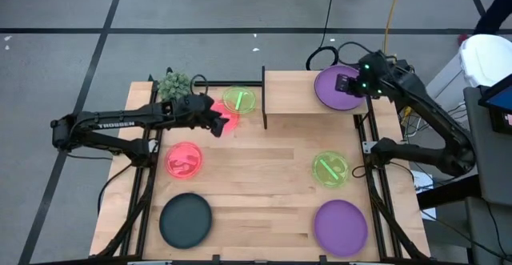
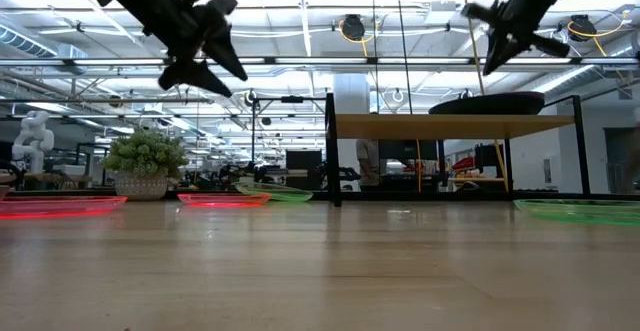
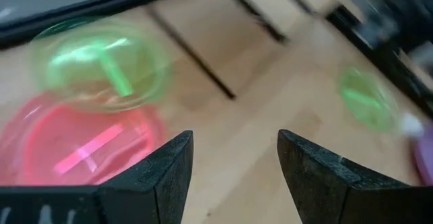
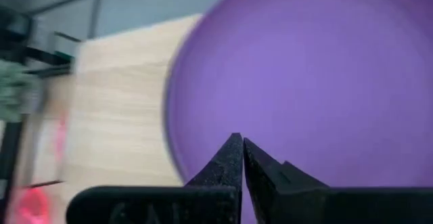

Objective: Place and stack plates onto a shelf
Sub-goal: Put the left green plate on the shelf

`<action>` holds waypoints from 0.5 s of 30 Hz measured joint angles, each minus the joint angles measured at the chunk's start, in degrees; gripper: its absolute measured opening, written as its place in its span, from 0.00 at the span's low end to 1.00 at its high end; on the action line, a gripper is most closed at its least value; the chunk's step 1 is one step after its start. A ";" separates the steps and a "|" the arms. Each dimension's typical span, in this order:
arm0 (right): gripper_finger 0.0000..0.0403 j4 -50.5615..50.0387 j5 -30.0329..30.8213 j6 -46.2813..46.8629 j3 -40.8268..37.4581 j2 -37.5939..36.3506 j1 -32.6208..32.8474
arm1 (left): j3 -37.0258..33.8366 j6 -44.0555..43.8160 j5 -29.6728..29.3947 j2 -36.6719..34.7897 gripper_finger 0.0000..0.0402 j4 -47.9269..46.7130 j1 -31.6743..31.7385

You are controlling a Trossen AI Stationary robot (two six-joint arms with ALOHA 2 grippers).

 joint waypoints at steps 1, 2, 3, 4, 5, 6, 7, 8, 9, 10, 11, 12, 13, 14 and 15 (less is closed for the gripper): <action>0.00 0.46 0.00 0.34 0.00 -1.17 0.70 | 0.00 -1.68 -0.50 0.00 0.55 -0.81 1.05; 0.00 0.96 -0.01 0.69 0.02 -2.34 1.49 | 0.00 -2.98 -0.47 0.00 0.55 -1.62 2.33; 0.00 1.50 -0.03 0.99 0.04 -3.40 2.22 | 0.00 -4.04 -0.36 0.02 0.55 -2.45 3.78; 0.00 2.06 -0.03 1.10 0.04 -4.40 2.95 | 0.00 -4.76 0.19 0.21 0.55 -2.98 5.32; 0.00 2.65 -0.08 1.18 0.04 -5.26 3.69 | 0.00 -5.30 1.08 0.46 0.55 -3.03 6.94; 0.00 3.09 -0.09 1.22 0.04 -6.11 4.44 | 0.00 -5.92 2.06 0.60 0.55 -3.38 8.76; 0.00 3.32 -0.10 1.43 0.04 -6.83 5.20 | 0.00 -6.67 3.24 0.63 0.55 -4.07 10.83; 0.00 3.48 -0.10 1.75 0.07 -7.45 6.01 | 0.00 -7.02 4.65 0.78 0.55 -4.24 12.83; 0.00 3.52 -0.10 2.02 0.09 -7.97 6.79 | 0.04 -7.59 6.19 1.19 0.55 -3.88 14.72; 0.00 3.54 -0.10 2.35 0.13 -8.41 7.51 | 0.09 -8.12 7.86 1.81 0.55 -3.76 16.68; 0.00 3.56 -0.12 2.53 0.13 -8.71 8.29 | 0.08 -8.25 9.67 2.44 0.55 -4.16 18.66; 0.00 3.60 -0.15 2.85 0.13 -8.89 9.05 | 0.06 -8.21 11.53 3.11 0.55 -4.54 20.54; 0.00 3.70 -0.15 3.32 0.14 -8.98 9.87 | 0.05 -8.13 13.18 3.86 0.55 -4.39 22.33; 0.00 3.80 -0.15 3.84 0.15 -8.98 10.70 | 0.07 -8.03 14.71 4.75 0.55 -4.10 24.07; 0.00 3.93 -0.15 4.18 0.15 -8.95 11.58 | 0.07 -7.92 16.01 5.67 0.55 -4.17 25.63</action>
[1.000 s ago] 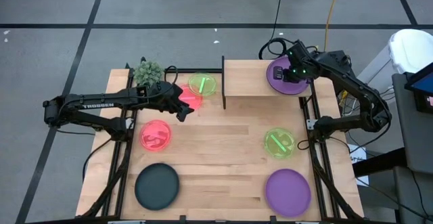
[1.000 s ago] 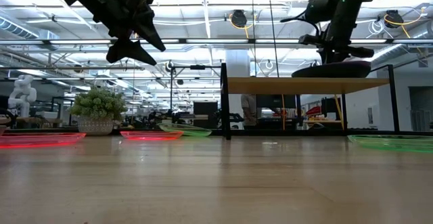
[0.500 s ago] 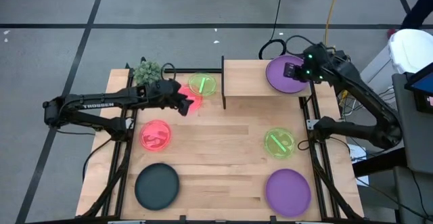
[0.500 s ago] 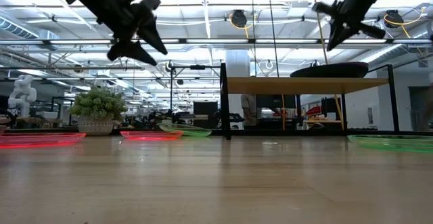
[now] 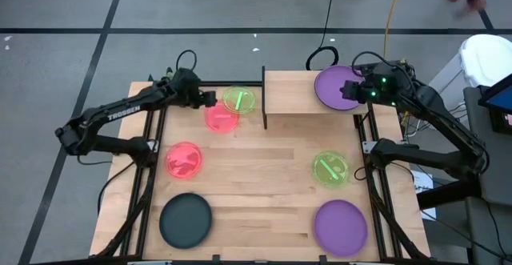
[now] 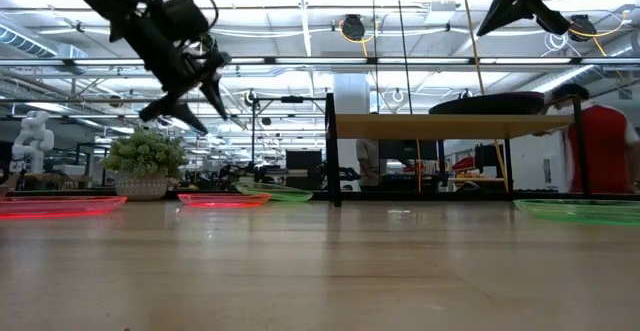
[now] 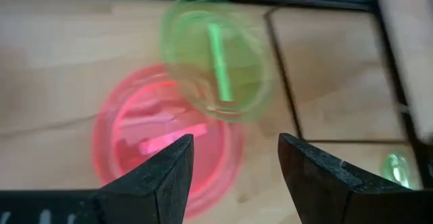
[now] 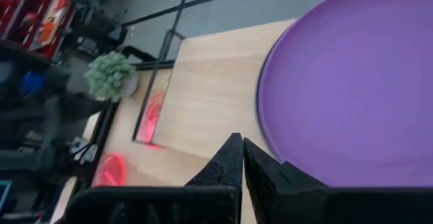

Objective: Place and stack plates onto a shelf
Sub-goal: Put the left green plate on the shelf

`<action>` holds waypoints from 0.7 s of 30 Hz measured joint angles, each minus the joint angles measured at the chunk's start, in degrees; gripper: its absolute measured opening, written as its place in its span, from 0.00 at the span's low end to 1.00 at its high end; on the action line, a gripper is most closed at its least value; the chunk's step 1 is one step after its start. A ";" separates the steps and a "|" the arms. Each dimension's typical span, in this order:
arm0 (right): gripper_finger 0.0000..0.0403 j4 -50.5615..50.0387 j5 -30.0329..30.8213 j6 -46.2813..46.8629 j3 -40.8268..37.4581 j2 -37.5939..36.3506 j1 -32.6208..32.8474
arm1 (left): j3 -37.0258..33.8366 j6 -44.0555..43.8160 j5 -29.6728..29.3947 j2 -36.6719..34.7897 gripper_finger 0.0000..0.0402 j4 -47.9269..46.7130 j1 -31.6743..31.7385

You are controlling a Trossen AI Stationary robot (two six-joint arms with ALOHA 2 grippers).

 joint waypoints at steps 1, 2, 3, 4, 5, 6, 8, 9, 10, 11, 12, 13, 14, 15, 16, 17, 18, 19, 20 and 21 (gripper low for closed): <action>0.00 0.24 -0.01 0.24 0.00 0.10 0.77 | 0.00 0.00 0.87 0.91 0.55 -0.25 1.50; 0.00 0.64 0.00 0.27 0.00 0.22 1.54 | -0.02 -0.23 1.47 1.75 0.55 -0.13 2.76; 0.00 1.12 -0.02 0.29 0.00 0.39 2.39 | -0.02 -0.40 1.77 2.46 0.55 0.46 3.79; 0.00 1.50 -0.02 0.43 0.00 0.60 3.19 | -0.02 -0.69 2.08 3.16 0.55 1.27 4.69; 0.00 1.82 0.00 0.82 0.00 0.76 4.06 | -0.02 -1.08 2.48 3.88 0.55 1.94 5.41; 0.00 2.25 0.04 1.23 0.00 0.90 4.93 | -0.02 -1.35 3.00 4.54 0.55 2.49 5.95; 0.00 3.81 0.07 1.75 0.00 1.04 6.54 | -0.02 -0.98 4.59 5.83 0.55 4.97 6.66; 0.00 4.70 0.09 2.00 0.01 1.04 7.35 | -0.02 -0.62 5.01 6.44 0.55 6.19 6.85; 0.00 5.45 0.15 2.35 0.02 1.06 8.13 | -0.02 -0.21 5.33 7.08 0.55 7.14 6.87; 0.00 6.11 0.20 2.68 0.04 1.09 8.86 | -0.02 -0.08 5.42 7.77 0.55 7.94 6.86; 0.00 6.80 0.20 2.83 0.04 1.11 9.58 | -0.02 -0.07 5.49 8.51 0.55 8.85 6.76; 0.00 7.41 0.20 2.85 0.04 1.11 10.24 | -0.02 -0.17 5.51 9.29 0.55 9.79 6.64; 0.00 7.87 0.20 2.85 0.07 1.11 10.89 | -0.02 -0.32 5.61 10.01 0.55 10.39 6.51; 0.00 8.11 0.20 2.85 0.07 1.09 11.55 | -0.02 -0.82 5.69 10.66 0.55 10.80 6.36; 0.00 8.21 0.22 2.85 0.07 1.09 12.12 | -0.02 -1.47 5.70 11.20 0.55 11.06 6.26; 0.00 8.18 0.21 2.85 0.07 1.09 12.63 | -0.02 -2.15 5.68 11.62 0.55 11.16 6.08; 0.00 8.12 0.23 2.87 0.07 1.10 13.14 | -0.02 -2.82 5.68 12.02 0.55 11.32 5.82; 0.00 8.13 0.27 2.86 0.07 1.11 13.56 | -0.02 -3.29 5.63 12.42 0.55 11.52 5.48; 0.00 8.13 0.29 2.85 0.09 1.11 13.89 | -0.02 -3.48 5.61 12.67 0.55 11.47 5.13; 0.00 8.13 0.31 2.85 0.09 1.11 14.19 | -0.02 -3.82 5.32 12.89 0.55 11.41 4.68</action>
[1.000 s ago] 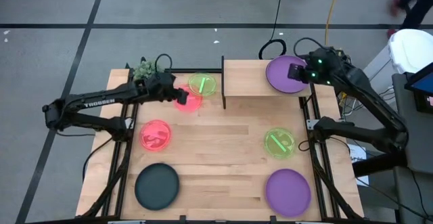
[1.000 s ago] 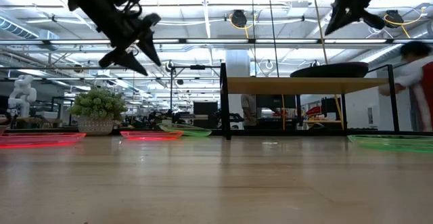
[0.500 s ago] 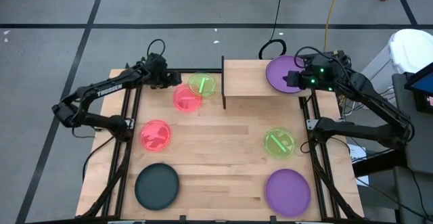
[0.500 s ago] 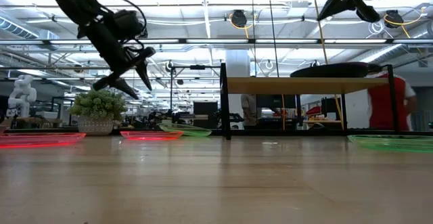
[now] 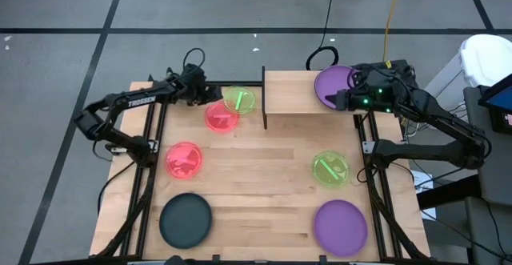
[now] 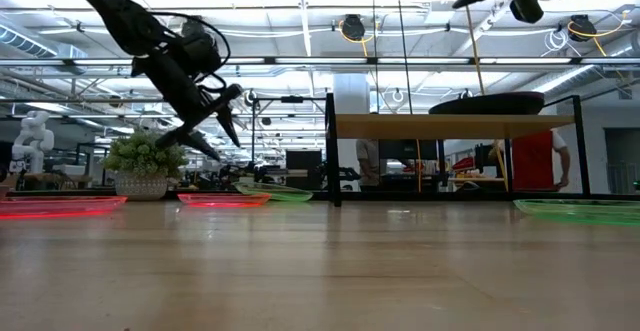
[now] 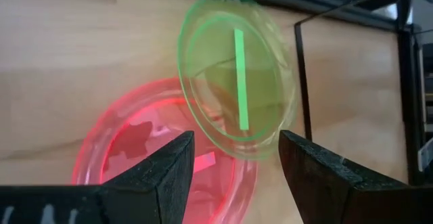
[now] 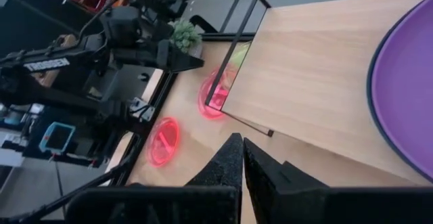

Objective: Place and stack plates onto a shelf
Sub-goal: Put the left green plate on the shelf

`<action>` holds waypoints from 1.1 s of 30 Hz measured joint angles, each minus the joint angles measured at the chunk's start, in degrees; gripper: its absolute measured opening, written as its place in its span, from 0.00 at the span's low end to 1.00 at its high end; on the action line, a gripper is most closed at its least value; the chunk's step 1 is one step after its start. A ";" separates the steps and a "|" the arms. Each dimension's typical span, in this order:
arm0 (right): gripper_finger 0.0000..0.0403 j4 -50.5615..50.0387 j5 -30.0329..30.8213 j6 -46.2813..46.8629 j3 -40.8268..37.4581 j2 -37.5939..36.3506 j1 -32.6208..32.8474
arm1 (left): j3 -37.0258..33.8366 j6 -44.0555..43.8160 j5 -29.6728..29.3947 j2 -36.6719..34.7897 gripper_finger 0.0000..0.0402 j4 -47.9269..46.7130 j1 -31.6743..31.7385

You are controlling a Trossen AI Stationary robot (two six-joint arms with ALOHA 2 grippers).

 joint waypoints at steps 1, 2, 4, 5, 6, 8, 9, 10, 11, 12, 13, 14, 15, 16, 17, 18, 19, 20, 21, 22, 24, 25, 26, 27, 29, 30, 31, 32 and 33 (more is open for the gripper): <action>0.00 0.00 0.00 0.00 0.00 0.00 0.24 | 0.00 -0.39 -0.52 0.21 0.55 0.11 -0.42; 0.00 0.00 0.02 0.00 0.00 0.00 0.40 | 0.00 -0.81 -0.97 0.40 0.55 0.21 -0.81; 0.00 0.00 0.04 0.00 0.00 0.02 0.67 | 0.00 -0.98 -1.46 0.88 0.55 0.14 -1.63; 0.00 0.00 0.06 0.00 0.00 0.02 0.73 | 0.00 -1.06 -1.62 1.18 0.55 0.18 -2.06; 0.00 -0.01 0.07 0.00 0.00 0.02 0.73 | 0.00 -1.12 -1.85 1.55 0.55 0.17 -2.43; 0.00 -0.02 0.07 0.00 0.00 0.02 0.73 | 0.00 -1.16 -3.04 2.26 0.55 0.09 -3.16; 0.00 0.00 0.07 0.00 0.00 0.02 0.73 | 0.00 -1.15 -4.20 2.49 0.55 0.11 -3.52; 0.00 -0.01 0.07 0.00 0.00 0.02 0.73 | 0.00 -1.16 -5.58 2.79 0.55 0.39 -3.96; 0.00 -0.02 0.07 0.00 0.00 0.02 0.73 | 0.00 -1.21 -6.69 3.26 0.55 1.25 -4.32; 0.00 -0.02 0.07 0.00 0.00 0.02 0.73 | -0.01 -1.54 -7.17 3.75 0.55 2.22 -4.57; 0.00 -0.02 0.07 -0.01 0.00 0.02 0.73 | -0.02 -2.02 -7.24 4.13 0.55 2.84 -4.65; 0.00 -0.02 0.07 -0.03 0.00 0.02 0.73 | -0.07 -2.76 -7.21 4.45 0.55 3.78 -4.65; 0.00 -0.02 0.05 -0.03 0.00 0.02 0.73 | -0.07 -3.60 -7.21 4.77 0.55 4.95 -4.65; 0.00 -0.02 0.07 -0.07 0.00 0.02 0.73 | -0.04 -4.33 -7.23 5.10 0.55 5.64 -4.64; 0.00 -0.02 0.07 -0.17 0.00 0.02 0.73 | -0.04 -4.98 -7.24 5.47 0.55 5.74 -4.63; 0.00 -0.02 0.07 -0.26 0.00 0.02 0.73 | -0.04 -5.54 -7.29 5.93 0.55 5.79 -4.63; 0.00 -0.02 0.07 -0.30 0.00 0.02 0.73 | -0.04 -6.12 -7.27 6.52 0.55 6.07 -4.66; 0.00 -0.01 0.07 -0.37 0.00 0.02 0.73 | -0.04 -6.55 -7.27 7.00 0.55 6.08 -4.67; 0.00 -0.02 0.07 -0.44 0.00 0.02 0.73 | -0.06 -6.78 -7.25 7.44 0.55 5.97 -4.67; 0.00 -0.02 0.07 -0.45 0.00 0.02 0.73 | -0.07 -6.94 -7.25 7.89 0.55 6.01 -4.67; 0.00 -0.02 0.07 -0.64 0.00 0.02 0.73 | -0.07 -7.48 -7.11 8.83 0.55 6.08 -4.69; 0.00 -0.02 0.07 -0.64 0.00 0.02 0.73 | -0.07 -7.63 -6.94 9.12 0.55 6.08 -4.77; 0.00 -0.02 0.07 -0.62 0.00 0.02 0.73 | -0.07 -7.81 -6.88 9.26 0.55 6.15 -4.76; 0.00 -0.02 0.07 -0.62 0.00 0.02 0.73 | -0.07 -7.87 -6.87 9.45 0.55 6.61 -4.90; 0.00 -0.02 0.07 -0.64 0.00 0.02 0.73 | -0.07 -8.13 -6.87 9.82 0.55 7.51 -5.04; 0.00 -0.02 0.07 -0.64 0.00 0.02 0.73 | -0.07 -8.43 -6.98 9.85 0.55 7.50 -5.04; 0.00 -0.02 0.07 -0.64 0.00 0.02 0.73 | -0.07 -8.62 -7.16 9.84 0.55 7.72 -5.04; 0.00 -0.02 0.07 -0.64 0.00 0.02 0.73 | -0.07 -8.83 -7.33 9.83 0.55 8.24 -5.05; 0.00 -0.02 0.07 -0.66 0.00 0.02 0.73 | -0.06 -9.00 -7.54 9.84 0.55 8.53 -5.07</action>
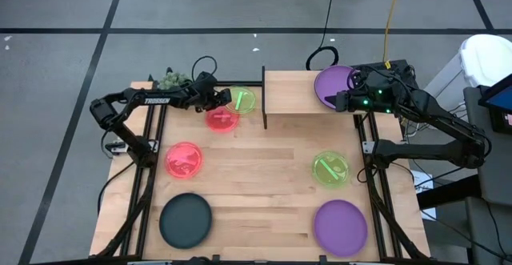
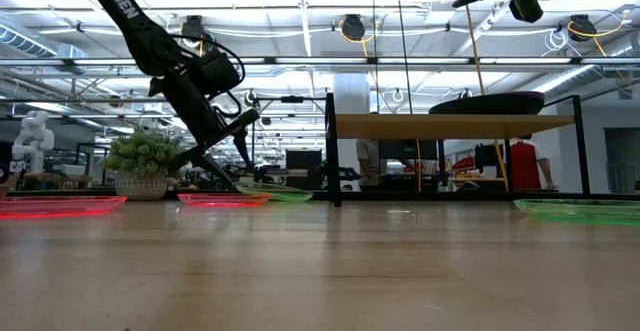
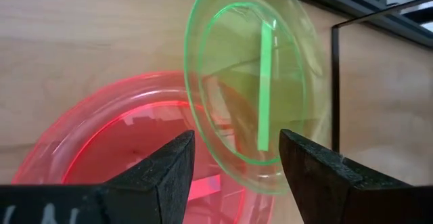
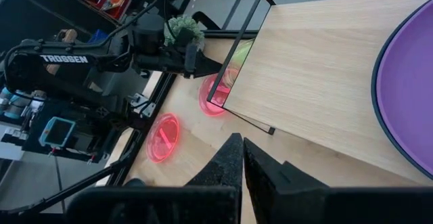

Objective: Place and stack plates onto a shelf
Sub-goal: Put the left green plate on the shelf

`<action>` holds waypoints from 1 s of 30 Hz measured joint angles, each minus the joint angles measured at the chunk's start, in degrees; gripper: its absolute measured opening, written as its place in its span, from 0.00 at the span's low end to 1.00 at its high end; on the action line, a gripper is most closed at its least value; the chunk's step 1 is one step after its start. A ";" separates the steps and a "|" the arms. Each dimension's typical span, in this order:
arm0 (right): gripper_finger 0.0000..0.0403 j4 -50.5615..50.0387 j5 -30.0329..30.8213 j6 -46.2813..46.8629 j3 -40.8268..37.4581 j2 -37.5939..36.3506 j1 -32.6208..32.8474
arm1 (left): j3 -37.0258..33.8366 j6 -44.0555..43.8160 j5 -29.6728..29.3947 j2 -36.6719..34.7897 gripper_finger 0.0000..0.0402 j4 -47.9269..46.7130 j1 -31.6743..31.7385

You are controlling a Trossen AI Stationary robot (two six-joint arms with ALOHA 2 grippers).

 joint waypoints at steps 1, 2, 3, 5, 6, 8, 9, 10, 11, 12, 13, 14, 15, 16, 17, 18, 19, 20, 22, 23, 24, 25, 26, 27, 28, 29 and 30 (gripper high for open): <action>0.00 0.00 0.02 0.00 0.00 0.00 0.00 | 0.02 -0.11 -0.32 0.12 0.54 0.02 -0.02; 0.00 0.00 0.02 0.00 0.00 0.00 0.00 | 0.02 -0.31 -0.56 0.40 0.54 0.16 -0.02; 0.00 0.00 0.02 -0.09 0.00 0.00 0.00 | 0.02 -0.46 -0.69 0.70 0.52 0.41 -0.02; 0.00 0.00 0.02 -0.50 0.00 0.00 0.00 | 0.02 -0.91 -0.79 1.33 0.49 0.13 -0.01; 0.00 -0.01 0.02 -0.61 0.00 0.00 0.00 | 0.02 -1.49 -1.00 1.93 0.47 0.25 -0.10; 0.00 0.00 0.02 -0.66 0.00 0.00 0.00 | 0.02 -2.99 -1.12 3.06 0.43 0.06 -0.26; 0.00 -0.02 0.02 -0.66 0.00 0.00 0.00 | -0.04 -3.27 -1.13 3.29 0.41 -0.07 -0.35; 0.00 0.00 0.02 -0.66 0.00 0.00 0.00 | -0.04 -3.42 -1.12 3.41 0.40 0.58 -0.49; 0.00 -0.01 0.02 -0.68 0.00 0.00 0.00 | 0.02 -3.46 -1.12 3.48 0.38 1.57 -0.65; 0.00 0.00 0.02 -0.69 0.00 -0.01 0.00 | 0.08 -3.44 -1.14 3.54 0.37 2.06 -0.79; 0.00 -0.02 0.02 -0.80 0.00 -0.01 0.00 | 0.08 -3.39 -1.20 3.58 0.36 2.16 -0.87; 0.00 0.00 0.02 -0.88 0.00 0.00 0.00 | 0.04 -3.33 -1.41 3.62 0.34 2.61 -0.86; 0.00 0.00 0.02 -0.92 0.00 0.00 0.00 | 0.04 -3.29 -1.67 3.64 0.33 3.35 -0.97; 0.00 0.00 0.02 -1.00 0.00 0.00 0.00 | 0.04 -3.25 -1.91 3.64 0.31 3.71 -0.97; 0.00 -0.02 0.02 -1.07 0.00 0.00 0.00 | 0.04 -3.25 -2.15 3.62 0.30 3.86 -0.96; 0.00 -0.02 0.03 -1.12 0.00 0.00 0.00 | 0.04 -3.25 -2.24 3.62 0.28 3.83 -0.96; 0.00 -0.02 0.02 -1.31 0.00 0.00 0.00 | 0.04 -3.23 -2.27 3.64 0.27 3.76 -0.96; 0.00 -0.02 0.02 -1.35 0.00 0.00 0.00 | 0.04 -3.20 -2.37 3.64 0.25 3.75 -0.96; 0.00 -0.02 0.04 -1.70 0.00 0.00 0.00 | 0.04 -3.12 -2.82 3.63 0.22 3.80 -0.96; 0.00 -0.02 0.03 -1.96 0.00 0.00 0.00 | 0.04 -3.02 -2.86 3.64 0.21 3.77 -0.96; 0.00 -0.02 0.04 -2.19 0.00 -0.01 0.00 | 0.04 -2.98 -2.88 3.64 0.20 3.77 -0.96; 0.00 -0.02 0.03 -2.37 0.00 0.00 0.00 | 0.04 -2.82 -2.88 3.64 0.19 3.80 -0.96; 0.00 -0.02 0.04 -2.40 0.00 0.00 0.00 | 0.04 -2.48 -2.88 3.62 0.18 3.80 -0.96; 0.00 -0.02 0.04 -2.43 0.00 0.00 0.00 | 0.04 -2.32 -2.89 3.64 0.17 3.78 -0.96; 0.00 -0.04 0.04 -2.58 0.00 0.00 0.00 | 0.04 -2.13 -2.90 3.62 0.17 3.77 -0.96; 0.00 -0.02 0.04 -2.71 0.00 0.00 0.00 | 0.04 -1.95 -2.90 3.62 0.17 3.77 -0.96; 0.00 -0.04 0.04 -2.84 0.00 0.00 0.00 | 0.04 -1.81 -2.92 3.63 0.16 3.77 -0.96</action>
